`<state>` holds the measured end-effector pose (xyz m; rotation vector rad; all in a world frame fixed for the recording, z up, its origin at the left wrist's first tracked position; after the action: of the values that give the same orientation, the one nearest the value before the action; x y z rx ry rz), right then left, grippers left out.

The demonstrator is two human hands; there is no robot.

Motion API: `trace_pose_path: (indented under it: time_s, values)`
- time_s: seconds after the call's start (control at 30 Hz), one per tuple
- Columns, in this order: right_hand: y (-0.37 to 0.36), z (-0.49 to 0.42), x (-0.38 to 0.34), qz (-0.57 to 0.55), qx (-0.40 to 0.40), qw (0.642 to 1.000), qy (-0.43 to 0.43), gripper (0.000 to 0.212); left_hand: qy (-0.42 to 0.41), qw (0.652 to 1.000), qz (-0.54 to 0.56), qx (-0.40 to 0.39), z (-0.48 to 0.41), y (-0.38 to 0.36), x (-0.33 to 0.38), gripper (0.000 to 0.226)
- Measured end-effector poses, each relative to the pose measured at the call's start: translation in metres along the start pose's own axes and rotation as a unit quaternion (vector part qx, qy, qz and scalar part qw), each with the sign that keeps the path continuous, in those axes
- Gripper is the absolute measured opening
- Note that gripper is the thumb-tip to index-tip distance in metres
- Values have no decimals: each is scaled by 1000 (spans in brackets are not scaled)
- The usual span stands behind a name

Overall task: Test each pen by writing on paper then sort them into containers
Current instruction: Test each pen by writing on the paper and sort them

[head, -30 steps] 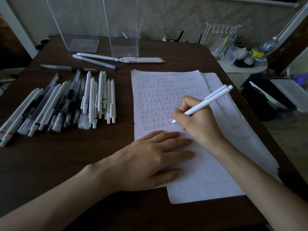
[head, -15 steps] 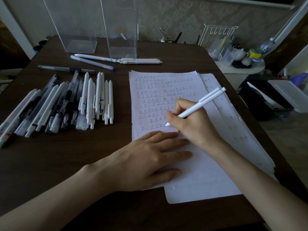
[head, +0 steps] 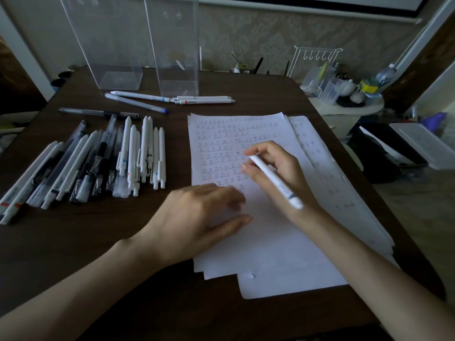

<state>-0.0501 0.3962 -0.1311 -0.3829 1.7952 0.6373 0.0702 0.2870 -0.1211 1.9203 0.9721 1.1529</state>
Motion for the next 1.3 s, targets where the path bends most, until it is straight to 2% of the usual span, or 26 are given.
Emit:
trace_pose_path:
  time_s: [0.07,0.13,0.23,0.4,0.53,0.63,0.8,0.9,1.07,1.3]
  values:
    - [-3,1,-3,16,-23,1000,13,29,56,997,53,-5,0,3,-8,59]
    - [-6,1,-5,24,-44,999,17,38,51,996,73,-30,0,1,-11,71]
    - [-8,1,-3,33,-66,997,17,47,22,997,53,-45,0,-3,-11,71]
    - [-6,3,-1,61,-77,994,44,60,28,994,79,-69,0,-6,-16,66]
    - [-8,0,1,62,-81,994,38,63,35,997,19,-62,-1,-5,-19,70]
    - [-6,-2,0,56,-68,996,25,61,99,993,-62,-18,2,12,-31,76]
    - [-2,-22,-9,115,-66,991,12,44,209,962,-161,75,9,52,-58,70]
    - [-11,-51,-12,167,-68,983,20,40,270,944,-177,73,14,58,-74,70]
    - [-39,-114,-6,262,-84,960,56,40,333,913,-236,-16,23,47,-92,71]
    - [-64,-177,5,385,-93,915,82,38,356,903,-240,21,24,47,-94,72]
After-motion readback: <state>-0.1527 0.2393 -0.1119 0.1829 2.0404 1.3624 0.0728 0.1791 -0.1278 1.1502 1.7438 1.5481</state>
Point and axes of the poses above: each hand's wrist, its own z-axis away from the middle knuckle, its own y-axis out of the back of the hand, x = y × z, the point moved 4 cm from there along -z, towards the middle knuckle, and after that the axes turned 6 degrees about -z, right-handed, at the moved point
